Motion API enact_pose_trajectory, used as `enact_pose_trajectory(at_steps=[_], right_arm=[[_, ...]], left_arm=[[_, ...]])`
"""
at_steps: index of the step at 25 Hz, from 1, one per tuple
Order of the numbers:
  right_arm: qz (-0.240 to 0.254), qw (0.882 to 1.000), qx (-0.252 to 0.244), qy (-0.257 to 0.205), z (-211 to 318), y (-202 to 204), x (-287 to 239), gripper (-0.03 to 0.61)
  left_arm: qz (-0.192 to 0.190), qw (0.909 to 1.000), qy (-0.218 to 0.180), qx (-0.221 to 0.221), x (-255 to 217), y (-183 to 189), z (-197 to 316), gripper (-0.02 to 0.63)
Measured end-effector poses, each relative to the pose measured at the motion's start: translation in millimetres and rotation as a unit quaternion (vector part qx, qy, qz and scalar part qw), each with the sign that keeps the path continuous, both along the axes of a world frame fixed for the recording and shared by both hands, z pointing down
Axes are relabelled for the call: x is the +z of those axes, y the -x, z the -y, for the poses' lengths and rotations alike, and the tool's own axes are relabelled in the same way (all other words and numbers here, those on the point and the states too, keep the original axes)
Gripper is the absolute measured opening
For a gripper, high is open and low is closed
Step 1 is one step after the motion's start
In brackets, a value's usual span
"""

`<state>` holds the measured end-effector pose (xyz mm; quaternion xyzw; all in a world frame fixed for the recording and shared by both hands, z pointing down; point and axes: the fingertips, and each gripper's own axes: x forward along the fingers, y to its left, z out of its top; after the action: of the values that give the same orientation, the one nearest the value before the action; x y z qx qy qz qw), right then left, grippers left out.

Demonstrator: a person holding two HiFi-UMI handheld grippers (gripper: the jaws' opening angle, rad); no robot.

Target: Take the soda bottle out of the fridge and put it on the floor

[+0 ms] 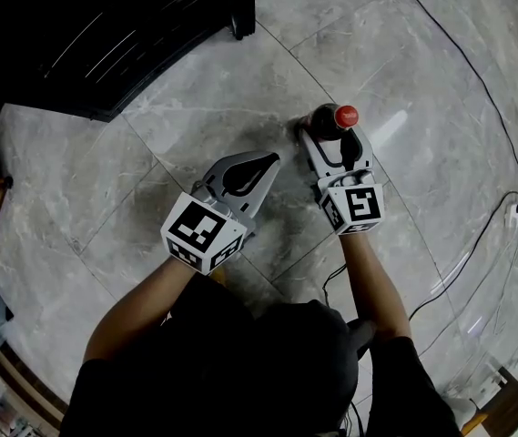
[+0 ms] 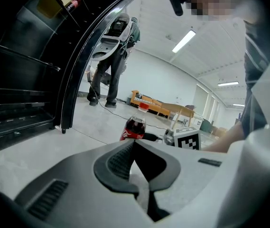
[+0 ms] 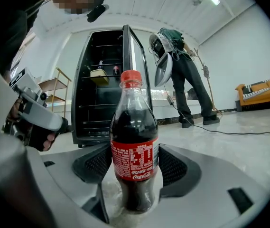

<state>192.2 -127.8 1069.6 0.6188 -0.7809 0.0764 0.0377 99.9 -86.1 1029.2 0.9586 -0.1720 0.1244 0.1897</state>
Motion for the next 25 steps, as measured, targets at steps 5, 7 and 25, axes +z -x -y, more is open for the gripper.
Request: enact_pose_trajectory(at_steps=[5,7,25], right_arm=[[-0.004,1.000,-0.008,0.013,-3.2,4.2,-11.2,0.310],[-0.003,1.000,-0.010,0.010,-5.1,2.8,-22.2,0.310],[0.009,0.999,-0.032,0.035,-0.9,-9.6,-196.8,0.310]], left_arm=[[-0.002,1.0000,-0.003,0.000,-6.5,-1.2,4.1,0.008],[-0.001,1.0000,-0.004,0.001,-14.2,-1.4,4.3,0.008],[0.000,0.9988,-0.048,-0.009,-184.2,6.9,52.8,0.008]])
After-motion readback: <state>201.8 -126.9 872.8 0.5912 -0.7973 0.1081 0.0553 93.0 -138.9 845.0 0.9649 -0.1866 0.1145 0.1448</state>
